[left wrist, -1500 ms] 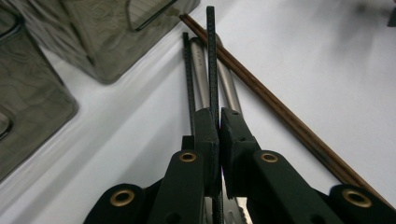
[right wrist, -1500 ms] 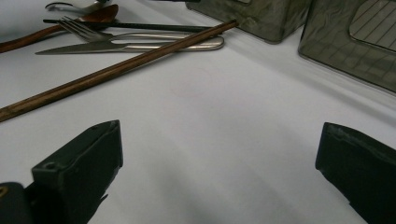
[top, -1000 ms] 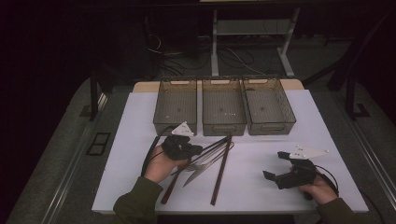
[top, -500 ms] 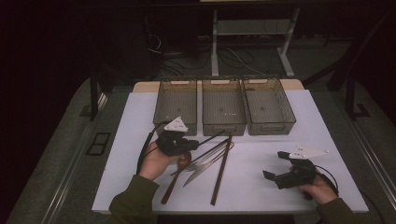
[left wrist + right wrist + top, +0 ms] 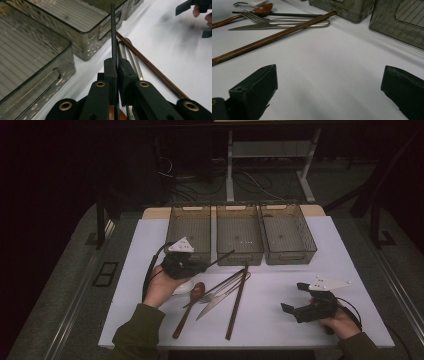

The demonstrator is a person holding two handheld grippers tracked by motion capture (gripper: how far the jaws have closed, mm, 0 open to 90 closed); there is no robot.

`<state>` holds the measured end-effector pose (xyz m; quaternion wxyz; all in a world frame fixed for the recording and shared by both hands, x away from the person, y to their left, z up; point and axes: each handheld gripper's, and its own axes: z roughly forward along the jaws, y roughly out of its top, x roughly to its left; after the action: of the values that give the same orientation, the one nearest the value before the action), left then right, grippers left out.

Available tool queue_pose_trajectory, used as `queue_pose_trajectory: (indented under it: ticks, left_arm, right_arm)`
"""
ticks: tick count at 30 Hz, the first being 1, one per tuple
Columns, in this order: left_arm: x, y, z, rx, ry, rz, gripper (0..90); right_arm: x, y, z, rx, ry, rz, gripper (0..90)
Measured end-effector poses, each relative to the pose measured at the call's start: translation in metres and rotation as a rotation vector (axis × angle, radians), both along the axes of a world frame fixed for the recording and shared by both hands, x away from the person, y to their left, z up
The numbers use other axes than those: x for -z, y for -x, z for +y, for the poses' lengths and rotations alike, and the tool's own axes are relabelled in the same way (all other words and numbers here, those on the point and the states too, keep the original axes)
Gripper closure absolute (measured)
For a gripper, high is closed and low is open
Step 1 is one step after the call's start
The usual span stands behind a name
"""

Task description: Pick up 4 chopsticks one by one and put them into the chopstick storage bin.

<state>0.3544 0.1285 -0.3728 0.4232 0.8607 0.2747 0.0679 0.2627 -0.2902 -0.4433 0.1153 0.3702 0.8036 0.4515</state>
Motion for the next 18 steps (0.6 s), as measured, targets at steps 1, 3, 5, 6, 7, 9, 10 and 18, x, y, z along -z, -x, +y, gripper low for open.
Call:
queue_pose_trajectory:
  ticks: [1, 3, 5, 6, 7, 9, 10, 18]
  left_arm:
    - [0.0, -0.002, 0.001, 0.0, -0.003, -0.003, 85.0]
    - [-0.001, -0.005, 0.002, -0.01, -0.003, -0.002, 85.0]
    - [-0.003, -0.009, 0.003, -0.011, -0.001, -0.004, 85.0]
    - [-0.004, -0.011, 0.004, -0.015, -0.002, -0.001, 85.0]
    - [-0.005, -0.013, 0.004, -0.021, -0.002, -0.002, 85.0]
    - [-0.008, -0.018, 0.005, -0.025, -0.002, -0.002, 85.0]
    - [-0.009, -0.02, 0.006, -0.024, -0.003, -0.003, 85.0]
    - [-0.016, -0.037, 0.012, -0.057, -0.002, 0.011, 85.0]
  right_arm:
    - [0.0, 0.0, 0.0, 0.0, 0.001, 0.0, 0.4]
    - [0.0, 0.0, 0.0, 0.0, 0.0, 0.0, 0.4]
    - [0.0, 0.0, 0.0, 0.001, -0.001, 0.004, 0.4]
    - [0.0, 0.0, 0.0, 0.001, 0.0, 0.003, 0.4]
    - [0.0, 0.0, 0.0, 0.001, -0.001, 0.002, 0.4]
    - [0.0, 0.0, 0.0, 0.001, -0.001, 0.001, 0.4]
    - [0.0, 0.0, 0.0, 0.001, -0.002, 0.001, 0.4]
    - [0.0, 0.0, 0.0, 0.002, -0.001, 0.002, 0.4]
